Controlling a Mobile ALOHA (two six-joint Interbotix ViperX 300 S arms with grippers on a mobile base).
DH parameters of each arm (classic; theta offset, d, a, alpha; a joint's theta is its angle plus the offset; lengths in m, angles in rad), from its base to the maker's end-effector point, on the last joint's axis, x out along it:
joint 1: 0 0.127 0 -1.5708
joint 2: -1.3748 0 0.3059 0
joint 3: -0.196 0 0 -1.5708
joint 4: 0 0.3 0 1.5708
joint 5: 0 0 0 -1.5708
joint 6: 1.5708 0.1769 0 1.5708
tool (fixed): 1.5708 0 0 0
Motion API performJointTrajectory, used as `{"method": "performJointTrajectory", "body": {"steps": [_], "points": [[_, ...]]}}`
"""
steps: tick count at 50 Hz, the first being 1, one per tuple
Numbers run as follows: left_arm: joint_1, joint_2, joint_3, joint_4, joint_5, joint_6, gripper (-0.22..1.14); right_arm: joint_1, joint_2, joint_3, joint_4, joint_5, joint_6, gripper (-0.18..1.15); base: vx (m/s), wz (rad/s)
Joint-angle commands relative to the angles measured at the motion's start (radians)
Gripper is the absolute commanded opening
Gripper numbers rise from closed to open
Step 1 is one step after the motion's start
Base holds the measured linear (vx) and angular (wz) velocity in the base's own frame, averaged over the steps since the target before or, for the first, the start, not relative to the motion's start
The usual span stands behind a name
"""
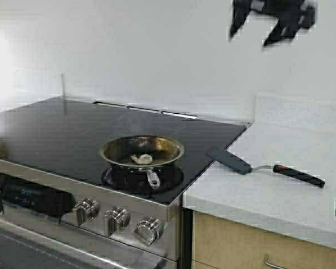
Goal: Add oil to the pan and cook the shrimp and serve it
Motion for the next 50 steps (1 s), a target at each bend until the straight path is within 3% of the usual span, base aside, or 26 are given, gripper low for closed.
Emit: {"method": "performJointTrajectory", "body": {"steps": [1,12,20,25,36,50], "points": [[0.002,-0.002,-0.014,0.000,-0.006,0.002,0.03,0.041,0.078,0.061,0.032,-0.129,0.005,1.02,0.00,0.00],[0.002,-0.006,-0.011,0.000,-0.006,0.002,0.03,0.126,0.201,0.184,0.112,-0.364,-0.003,1.02,0.00,0.00],[0.002,-0.006,-0.011,0.000,-0.005,0.000,0.03,0.127,0.256,0.195,0.149,-0.423,-0.002,1.02,0.00,0.00],[0.002,-0.006,-0.011,0.000,-0.006,0.000,0.03,0.129,0.282,0.183,0.262,-0.463,0.025,1.02,0.00,0.00],[0.002,-0.006,-0.011,0.000,-0.005,0.000,0.03,0.149,0.331,0.179,0.535,-0.554,0.161,1.02,0.00,0.00],[0.002,-0.006,-0.011,0.000,-0.005,0.000,0.03,0.149,0.492,0.129,0.569,-0.611,0.453,1.02,0.00,0.00]]}}
